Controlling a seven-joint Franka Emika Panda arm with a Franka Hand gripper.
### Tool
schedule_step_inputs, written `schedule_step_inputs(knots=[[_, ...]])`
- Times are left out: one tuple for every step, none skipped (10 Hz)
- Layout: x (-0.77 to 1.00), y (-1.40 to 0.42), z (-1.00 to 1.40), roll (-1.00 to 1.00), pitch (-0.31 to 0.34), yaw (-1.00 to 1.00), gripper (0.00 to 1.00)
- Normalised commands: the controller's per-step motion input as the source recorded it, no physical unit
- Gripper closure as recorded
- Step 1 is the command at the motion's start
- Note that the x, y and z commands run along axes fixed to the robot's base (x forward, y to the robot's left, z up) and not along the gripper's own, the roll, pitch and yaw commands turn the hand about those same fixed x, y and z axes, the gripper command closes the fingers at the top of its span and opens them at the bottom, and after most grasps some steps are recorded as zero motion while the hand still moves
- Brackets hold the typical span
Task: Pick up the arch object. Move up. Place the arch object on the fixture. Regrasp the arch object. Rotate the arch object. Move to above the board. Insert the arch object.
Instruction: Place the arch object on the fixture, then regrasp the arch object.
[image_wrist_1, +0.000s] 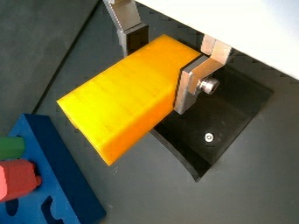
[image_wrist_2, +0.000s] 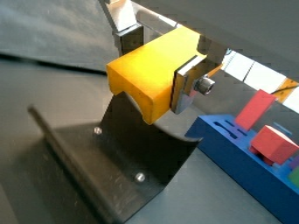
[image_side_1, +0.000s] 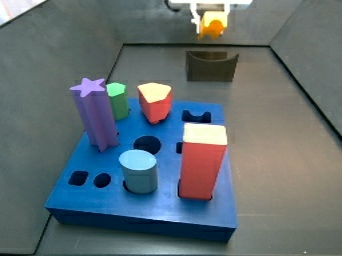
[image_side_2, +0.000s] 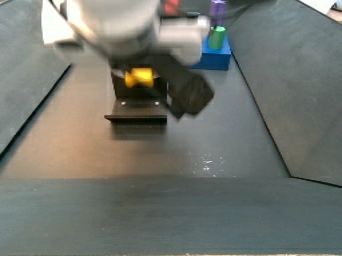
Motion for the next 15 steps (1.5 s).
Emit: schedule_step_inputs(knots=[[0.22,0.12,-1.00,-0.74,0.075,-0.14,1.00],[0.23,0.13,-0.99,-0.53,0.067,-0.13,1.00],[0.21,0.12,-0.82,-0.38,0.061,-0.13,1.00],[0.18,0.08,-0.58,-0.22,0.051,-0.13,1.00],[0.13,0.06,-0.39,-0.17,0.046,-0.13,1.00],[0.10,0.06,-0.21,-0.17,0.028,-0.12,1.00],[0.00,0.00,0.00,0.00,0.000,0.00,0.00],[0.00,0.00,1.00,-0.01,0.005,-0.04,0.00],[0.00,0.00,1.00,-0.01,0.007,-0.03,0.00],[-0.02,0.00,1.00,0.01,0.017,-0.02,0.00],[-0.02,-0.01,1.00,0.04,0.027,0.00,0.00],[-0.03,0.00,1.00,0.05,0.033,0.00,0.00],[-0.04,0.00,0.96,0.05,0.040,0.00,0.00],[-0.03,0.00,0.73,0.05,0.049,-0.01,0.00],[-0.03,0.00,0.56,0.06,0.056,-0.01,0.00]])
